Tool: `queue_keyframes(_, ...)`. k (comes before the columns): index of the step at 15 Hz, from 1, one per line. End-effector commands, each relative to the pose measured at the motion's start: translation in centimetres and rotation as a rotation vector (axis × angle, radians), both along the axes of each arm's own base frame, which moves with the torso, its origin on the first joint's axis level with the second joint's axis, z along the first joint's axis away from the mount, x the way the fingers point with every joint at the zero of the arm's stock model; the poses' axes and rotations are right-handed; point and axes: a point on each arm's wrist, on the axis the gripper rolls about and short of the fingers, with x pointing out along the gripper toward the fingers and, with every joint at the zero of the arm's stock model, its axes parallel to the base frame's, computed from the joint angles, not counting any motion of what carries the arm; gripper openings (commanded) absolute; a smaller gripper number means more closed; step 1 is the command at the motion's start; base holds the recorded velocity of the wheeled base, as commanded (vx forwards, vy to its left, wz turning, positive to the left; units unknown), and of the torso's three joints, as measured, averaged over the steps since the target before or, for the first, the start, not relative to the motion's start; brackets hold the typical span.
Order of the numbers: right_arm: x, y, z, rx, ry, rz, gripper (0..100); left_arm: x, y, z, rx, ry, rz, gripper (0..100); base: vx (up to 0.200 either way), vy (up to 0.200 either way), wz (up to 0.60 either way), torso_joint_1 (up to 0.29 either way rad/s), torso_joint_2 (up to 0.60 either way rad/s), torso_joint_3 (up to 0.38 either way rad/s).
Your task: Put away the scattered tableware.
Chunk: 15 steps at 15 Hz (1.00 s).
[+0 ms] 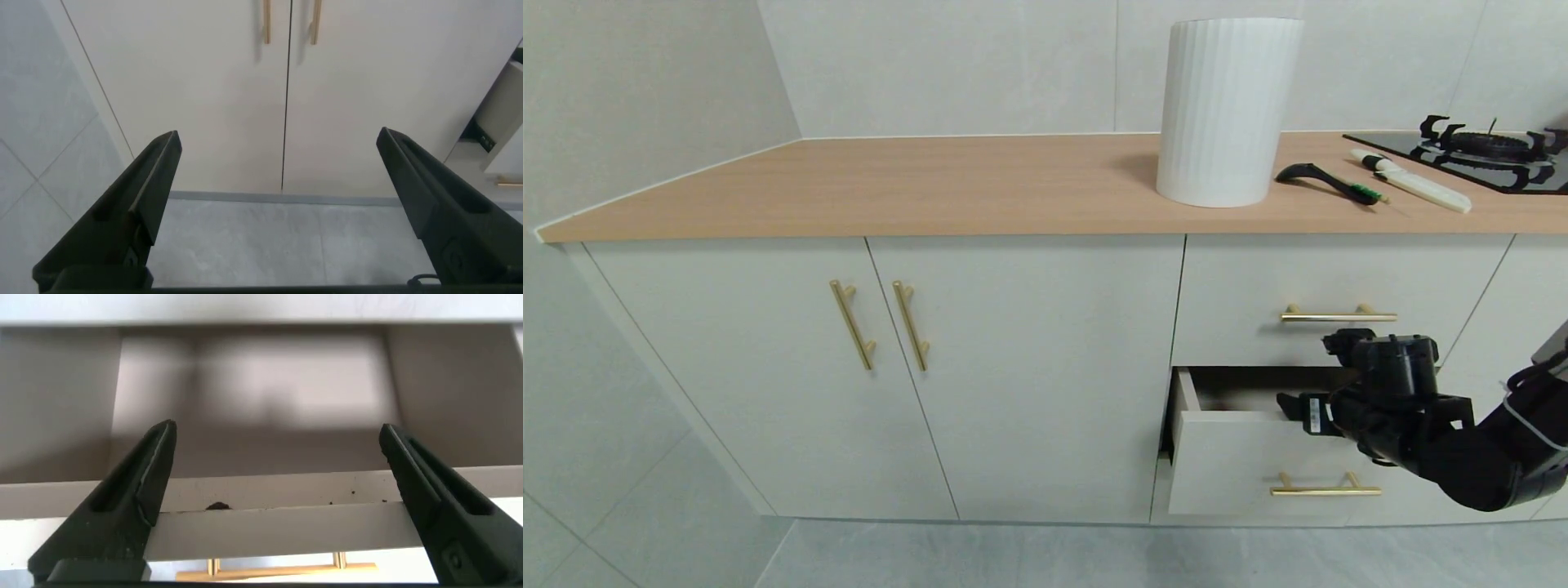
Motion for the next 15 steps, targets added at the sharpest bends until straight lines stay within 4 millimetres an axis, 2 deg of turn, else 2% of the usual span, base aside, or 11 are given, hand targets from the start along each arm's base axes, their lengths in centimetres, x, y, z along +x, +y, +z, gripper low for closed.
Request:
queue_keyframes(1,-0.8,-0.1,1.6,0.000,0.008,0.004,100,0.0,0.0,0.0,0.000,0.000,0.001,100,0.000,0.000,0.00,0.000,0.00,0.000)
queue_keyframes(6,-3.2,-0.3,3.5,-0.021,0.122,0.022,100,0.0,0.0,0.0,0.000,0.000,0.001,100,0.000,0.000,0.00,0.000,0.00,0.000)
queue_keyframes(9,-5.1,0.1,3.7,-0.030,0.166,0.047,100,0.0,0.0,0.0,0.000,0.000,0.001,100,0.000,0.000,0.00,0.000,0.00,0.000)
queue_keyframes(11,-7.8,0.1,3.1,-0.039,0.214,0.066,100,0.0,0.0,0.0,0.000,0.000,0.001,100,0.000,0.000,0.00,0.000,0.00,0.000)
queue_keyframes(13,-9.4,-0.1,3.0,-0.044,0.228,0.072,100,0.0,0.0,0.0,0.000,0.000,0.001,100,0.000,0.000,0.00,0.000,0.00,0.000)
queue_keyframes(14,-11.8,-0.5,3.0,-0.047,0.239,0.082,100,0.0,0.0,0.0,0.000,0.000,0.001,100,0.000,0.000,0.00,0.000,0.00,0.000)
queue_keyframes(15,-12.7,-0.7,3.1,-0.047,0.238,0.082,100,0.0,0.0,0.0,0.000,0.000,0.001,100,0.000,0.000,0.00,0.000,0.00,0.000)
